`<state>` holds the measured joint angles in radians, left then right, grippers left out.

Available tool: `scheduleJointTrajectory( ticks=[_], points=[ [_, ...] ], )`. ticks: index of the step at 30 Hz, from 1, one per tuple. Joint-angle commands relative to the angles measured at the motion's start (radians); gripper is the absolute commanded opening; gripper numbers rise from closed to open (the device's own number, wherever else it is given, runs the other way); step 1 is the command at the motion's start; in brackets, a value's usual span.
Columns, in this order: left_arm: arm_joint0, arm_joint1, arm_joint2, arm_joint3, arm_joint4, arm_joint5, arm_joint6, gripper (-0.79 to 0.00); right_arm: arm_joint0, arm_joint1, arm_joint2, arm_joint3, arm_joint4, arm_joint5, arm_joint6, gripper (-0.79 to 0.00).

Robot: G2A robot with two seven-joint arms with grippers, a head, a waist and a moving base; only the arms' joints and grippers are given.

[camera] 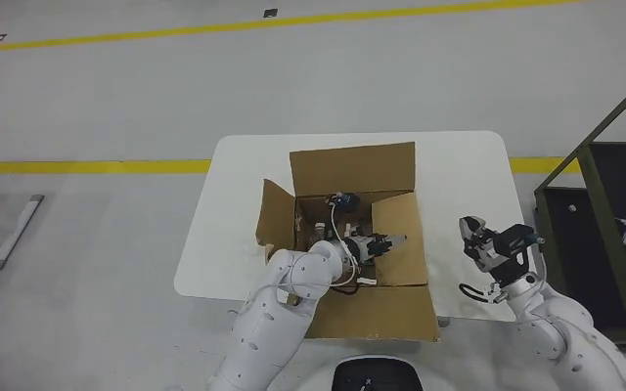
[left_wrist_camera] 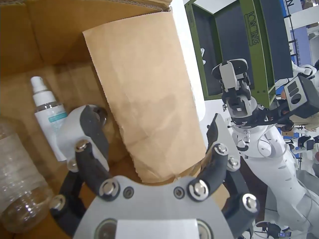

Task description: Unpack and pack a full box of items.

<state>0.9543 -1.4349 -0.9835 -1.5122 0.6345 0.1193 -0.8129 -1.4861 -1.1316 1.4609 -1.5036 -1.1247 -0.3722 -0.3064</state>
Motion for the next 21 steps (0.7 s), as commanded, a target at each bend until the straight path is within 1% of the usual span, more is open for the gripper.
scheduleJointTrajectory(
  ticks=[1, 4, 5, 8, 11, 15, 19, 21],
  points=[
    [0.000, 0.000, 0.000, 0.000, -0.001, 0.000, 0.000, 0.000, 0.001, -0.001, -0.002, 0.001, 0.002, 0.001, 0.006, -0.785],
    [0.000, 0.000, 0.000, 0.000, -0.001, 0.000, 0.000, 0.000, 0.012, -0.003, -0.009, 0.014, 0.003, -0.001, 0.015, -0.785],
    [0.010, 0.000, -0.004, 0.005, -0.015, 0.003, 0.013, 0.000, 0.014, -0.004, -0.012, 0.016, 0.003, 0.000, 0.016, -0.785],
    [0.038, -0.004, -0.026, 0.029, -0.109, 0.014, 0.057, 0.000, 0.020, -0.006, -0.018, 0.019, 0.001, 0.002, 0.019, -0.785],
    [0.046, -0.009, -0.040, 0.067, -0.196, 0.024, 0.082, 0.000, 0.023, -0.006, -0.015, 0.024, 0.002, 0.003, 0.023, -0.785],
    [0.041, -0.016, -0.054, 0.130, -0.302, 0.041, 0.093, 0.000, 0.024, -0.007, -0.007, 0.031, 0.005, 0.006, 0.028, -0.785],
    [0.021, -0.022, -0.047, 0.188, -0.345, 0.049, 0.090, 0.000, 0.022, -0.007, -0.003, 0.034, 0.010, 0.007, 0.037, -0.785],
    [0.015, -0.026, -0.045, 0.208, -0.392, 0.052, 0.082, 0.000, 0.021, -0.008, -0.003, 0.038, 0.010, 0.008, 0.043, -0.785]
  ],
)
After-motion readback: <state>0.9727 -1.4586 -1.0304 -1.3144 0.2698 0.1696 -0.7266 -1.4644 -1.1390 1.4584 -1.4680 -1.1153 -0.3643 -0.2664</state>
